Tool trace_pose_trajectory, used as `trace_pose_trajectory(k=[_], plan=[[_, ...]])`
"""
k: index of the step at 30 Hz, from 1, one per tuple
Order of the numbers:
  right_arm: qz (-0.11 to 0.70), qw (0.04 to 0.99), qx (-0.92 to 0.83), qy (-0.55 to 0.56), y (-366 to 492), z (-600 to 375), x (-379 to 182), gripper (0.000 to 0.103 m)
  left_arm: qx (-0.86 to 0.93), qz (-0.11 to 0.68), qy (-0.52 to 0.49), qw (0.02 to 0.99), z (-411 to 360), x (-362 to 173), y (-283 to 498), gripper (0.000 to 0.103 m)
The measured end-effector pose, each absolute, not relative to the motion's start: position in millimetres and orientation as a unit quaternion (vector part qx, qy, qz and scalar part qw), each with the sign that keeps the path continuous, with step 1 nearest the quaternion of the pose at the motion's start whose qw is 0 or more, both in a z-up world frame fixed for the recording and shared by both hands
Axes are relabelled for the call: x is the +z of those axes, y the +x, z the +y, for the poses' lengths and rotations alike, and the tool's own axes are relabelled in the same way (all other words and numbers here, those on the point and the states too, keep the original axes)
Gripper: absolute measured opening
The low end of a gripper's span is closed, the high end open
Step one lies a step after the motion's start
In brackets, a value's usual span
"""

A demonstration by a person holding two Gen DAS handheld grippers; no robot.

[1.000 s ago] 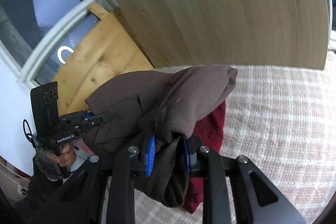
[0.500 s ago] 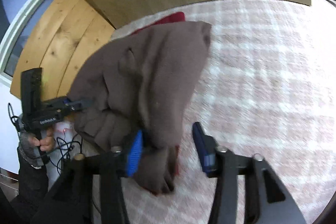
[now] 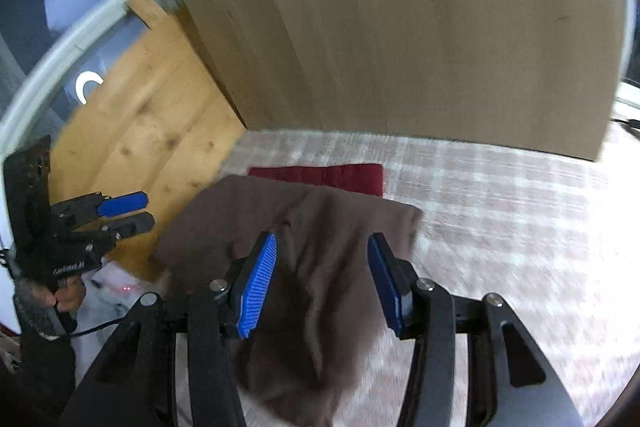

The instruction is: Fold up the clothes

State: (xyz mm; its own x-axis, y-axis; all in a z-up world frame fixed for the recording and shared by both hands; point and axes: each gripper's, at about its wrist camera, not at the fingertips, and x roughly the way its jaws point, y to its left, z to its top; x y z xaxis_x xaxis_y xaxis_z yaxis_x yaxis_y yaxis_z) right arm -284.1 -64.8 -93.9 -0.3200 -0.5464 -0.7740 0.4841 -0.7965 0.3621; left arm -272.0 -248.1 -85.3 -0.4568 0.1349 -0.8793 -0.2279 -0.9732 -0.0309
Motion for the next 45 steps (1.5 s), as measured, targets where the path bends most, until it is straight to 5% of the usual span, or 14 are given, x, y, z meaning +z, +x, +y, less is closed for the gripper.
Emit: trace_pose_trajectory(k=[4, 11, 14, 25, 27, 29, 45], plan=[[0.01, 0.313, -0.798, 0.515, -288, -82, -143, 0.048, 0.82, 0.054, -0.562, 0.097, -253, -143, -286, 0.042], [-0.015, 0.311, -0.807, 0.501, -274, -53, -105, 0.049, 0.853, 0.006, -0.516, 0.082, -272, -99, -264, 0.041], [-0.027, 0.318, -0.816, 0.482, -244, -45, -84, 0.068, 0.861, -0.003, -0.499, 0.1, -261, -89, -243, 0.042], [0.054, 0.272, -0.799, 0.534, -195, -75, -120, 0.069, 0.85, -0.045, -0.52, 0.069, -248, -128, -226, 0.045], [0.038, 0.254, -0.811, 0.526, -188, -64, -99, 0.069, 0.859, -0.053, -0.507, 0.052, -248, -110, -214, 0.052], [0.039, 0.229, -0.826, 0.513, -177, -54, -78, 0.069, 0.876, -0.054, -0.478, 0.036, -244, -88, -189, 0.073], [0.057, 0.164, -0.872, 0.458, -58, 35, -22, 0.07, 0.892, -0.052, -0.448, -0.029, -203, -37, -51, 0.077]])
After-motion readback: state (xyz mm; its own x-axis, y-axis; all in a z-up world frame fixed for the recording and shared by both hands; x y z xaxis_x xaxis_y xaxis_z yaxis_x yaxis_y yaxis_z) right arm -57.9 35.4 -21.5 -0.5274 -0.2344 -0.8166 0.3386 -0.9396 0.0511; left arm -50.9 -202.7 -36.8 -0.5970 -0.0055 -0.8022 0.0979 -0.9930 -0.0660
